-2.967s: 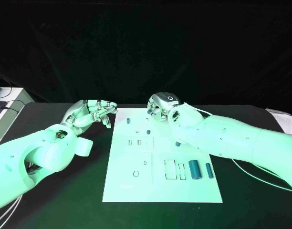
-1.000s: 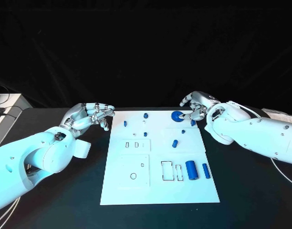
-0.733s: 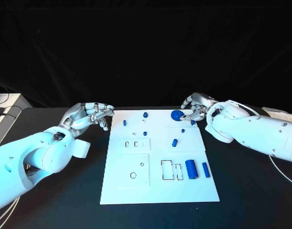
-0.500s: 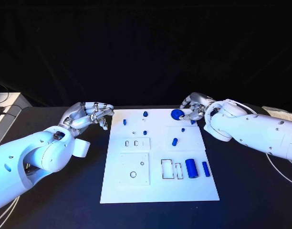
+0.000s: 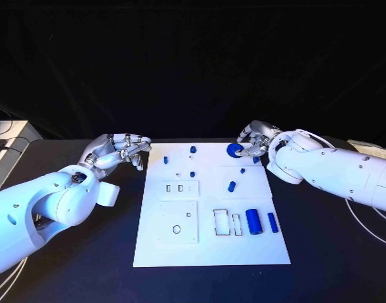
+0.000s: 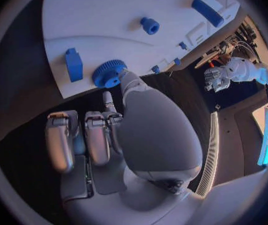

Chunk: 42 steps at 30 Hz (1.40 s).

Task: Assemble the parts on the task board

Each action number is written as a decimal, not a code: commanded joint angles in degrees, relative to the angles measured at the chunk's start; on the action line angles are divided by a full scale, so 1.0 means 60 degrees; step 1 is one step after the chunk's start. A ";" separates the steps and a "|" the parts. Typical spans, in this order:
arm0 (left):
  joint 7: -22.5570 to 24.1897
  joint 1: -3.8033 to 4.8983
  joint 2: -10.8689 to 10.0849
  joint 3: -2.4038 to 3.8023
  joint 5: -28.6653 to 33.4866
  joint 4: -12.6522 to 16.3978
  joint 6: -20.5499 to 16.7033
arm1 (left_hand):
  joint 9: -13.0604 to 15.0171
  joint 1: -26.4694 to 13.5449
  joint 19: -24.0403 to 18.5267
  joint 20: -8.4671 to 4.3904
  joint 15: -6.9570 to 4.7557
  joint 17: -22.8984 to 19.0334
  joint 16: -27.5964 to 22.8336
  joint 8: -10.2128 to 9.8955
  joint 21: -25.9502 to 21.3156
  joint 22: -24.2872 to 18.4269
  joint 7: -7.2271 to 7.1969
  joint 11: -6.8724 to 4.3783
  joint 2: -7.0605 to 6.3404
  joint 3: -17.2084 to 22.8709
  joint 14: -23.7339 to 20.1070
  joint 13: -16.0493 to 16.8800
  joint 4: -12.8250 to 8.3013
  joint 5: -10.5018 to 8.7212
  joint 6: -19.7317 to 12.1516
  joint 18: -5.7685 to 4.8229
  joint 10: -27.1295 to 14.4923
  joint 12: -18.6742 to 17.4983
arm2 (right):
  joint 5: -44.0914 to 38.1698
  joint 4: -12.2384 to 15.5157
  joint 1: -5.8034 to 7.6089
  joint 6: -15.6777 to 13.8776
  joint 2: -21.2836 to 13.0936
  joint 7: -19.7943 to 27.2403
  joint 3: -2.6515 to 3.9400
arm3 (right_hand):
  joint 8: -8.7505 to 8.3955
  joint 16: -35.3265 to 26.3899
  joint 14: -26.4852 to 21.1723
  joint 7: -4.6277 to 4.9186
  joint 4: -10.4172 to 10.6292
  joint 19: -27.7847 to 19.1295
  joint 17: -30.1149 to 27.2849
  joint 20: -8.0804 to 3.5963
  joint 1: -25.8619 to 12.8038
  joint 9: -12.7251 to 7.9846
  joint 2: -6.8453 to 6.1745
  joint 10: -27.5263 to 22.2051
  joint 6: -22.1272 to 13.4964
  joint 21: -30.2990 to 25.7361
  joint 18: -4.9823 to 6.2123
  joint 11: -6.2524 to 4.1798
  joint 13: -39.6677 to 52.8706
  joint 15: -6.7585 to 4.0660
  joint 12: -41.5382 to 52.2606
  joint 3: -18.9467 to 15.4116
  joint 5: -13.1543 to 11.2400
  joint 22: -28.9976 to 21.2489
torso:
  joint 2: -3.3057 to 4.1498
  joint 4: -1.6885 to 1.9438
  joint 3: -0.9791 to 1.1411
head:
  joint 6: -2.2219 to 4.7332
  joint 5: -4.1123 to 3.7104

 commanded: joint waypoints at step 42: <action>-0.0007 0.0002 0.0048 0.0007 -0.0034 -0.0021 0.0242 | 0.0023 -0.0037 -0.0111 0.0012 0.0016 0.0015 0.0040 -0.0069 0.0106 0.0048 0.0007 -0.0016 -0.0011 0.0053 -0.0065 0.0016 -0.0022 0.0033 -0.0084 0.0119 -0.0073 -0.0034 | -0.0738 -0.0422 -0.0084 0.0185 0.0378 0.0064 -0.0045 | 0.0251 0.0070 0.0944 -0.0054 -0.0508 0.0895 0.2276 0.0042 0.0673 -0.0124 -0.0075 0.0991 0.0366 0.0219 -0.0152 0.0042 0.2512 0.0043 0.0019 0.1673 0.0354 0.2307 | 0.0017 -0.0012 0.0007 | -0.0084 0.0015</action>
